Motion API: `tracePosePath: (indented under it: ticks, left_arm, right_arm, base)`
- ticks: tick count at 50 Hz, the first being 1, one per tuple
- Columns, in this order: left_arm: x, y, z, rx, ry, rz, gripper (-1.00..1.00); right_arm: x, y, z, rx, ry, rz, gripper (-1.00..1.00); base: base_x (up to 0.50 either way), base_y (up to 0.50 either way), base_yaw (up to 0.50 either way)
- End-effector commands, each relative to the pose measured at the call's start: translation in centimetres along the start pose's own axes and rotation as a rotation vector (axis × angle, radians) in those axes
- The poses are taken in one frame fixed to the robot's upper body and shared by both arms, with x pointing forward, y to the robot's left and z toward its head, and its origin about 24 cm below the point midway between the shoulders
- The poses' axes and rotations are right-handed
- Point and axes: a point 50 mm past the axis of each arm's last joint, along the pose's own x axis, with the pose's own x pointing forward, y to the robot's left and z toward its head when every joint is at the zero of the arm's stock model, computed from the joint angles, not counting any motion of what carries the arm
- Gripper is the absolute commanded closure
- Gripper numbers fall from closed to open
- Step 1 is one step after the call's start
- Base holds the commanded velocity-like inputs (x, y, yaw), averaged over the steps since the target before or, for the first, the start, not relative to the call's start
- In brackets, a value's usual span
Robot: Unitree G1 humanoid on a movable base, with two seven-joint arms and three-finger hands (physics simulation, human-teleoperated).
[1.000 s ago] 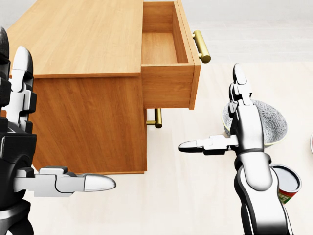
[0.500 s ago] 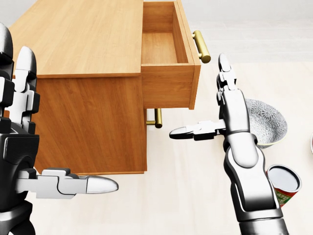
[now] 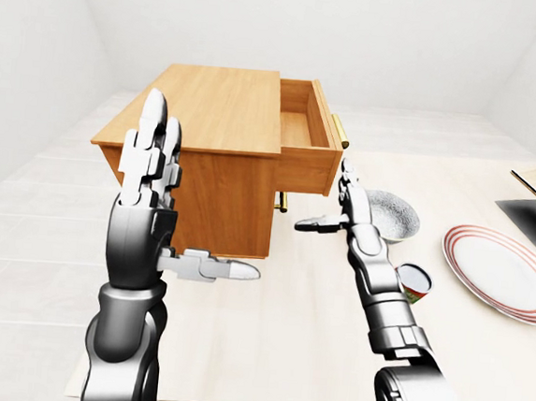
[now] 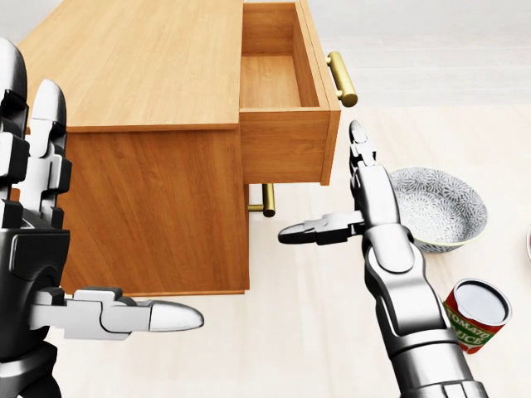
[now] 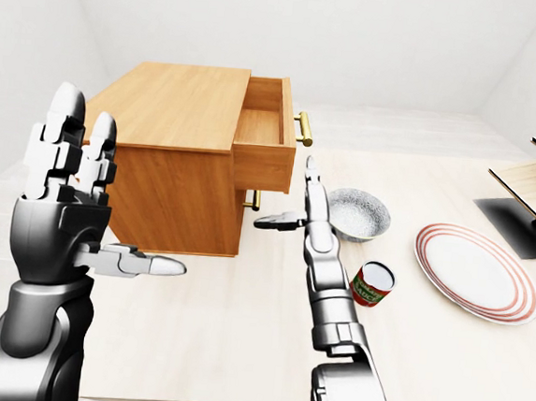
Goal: Close the top drawer of the cabinet.
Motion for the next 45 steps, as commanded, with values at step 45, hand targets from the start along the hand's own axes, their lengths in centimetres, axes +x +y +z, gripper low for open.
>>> tracePosePath:
  ticks: [45]
  left_arm:
    - [0.1,-0.2,0.1,-0.019,-0.005,-0.011,-1.00]
  right_arm:
    - [-1.0,2.9,5.7,0.014,-0.246,0.096,-1.00]
  base:
    - [0.00,0.00,0.00]
